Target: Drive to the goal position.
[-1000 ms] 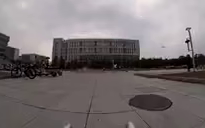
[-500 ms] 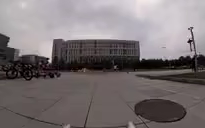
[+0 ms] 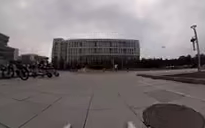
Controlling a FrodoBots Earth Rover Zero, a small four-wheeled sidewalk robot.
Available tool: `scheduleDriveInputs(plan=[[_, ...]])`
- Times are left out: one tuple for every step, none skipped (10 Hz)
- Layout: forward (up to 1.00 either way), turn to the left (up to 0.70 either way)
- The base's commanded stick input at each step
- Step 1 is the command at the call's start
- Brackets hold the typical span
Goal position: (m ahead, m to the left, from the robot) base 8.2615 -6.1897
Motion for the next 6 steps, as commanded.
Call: scheduleDriveInputs(plan=[[0.7, 0.0], [0.7, 0.0], [0.7, 0.0], [0.7, 0.0], [0.7, 0.0], [0.7, 0.0]])
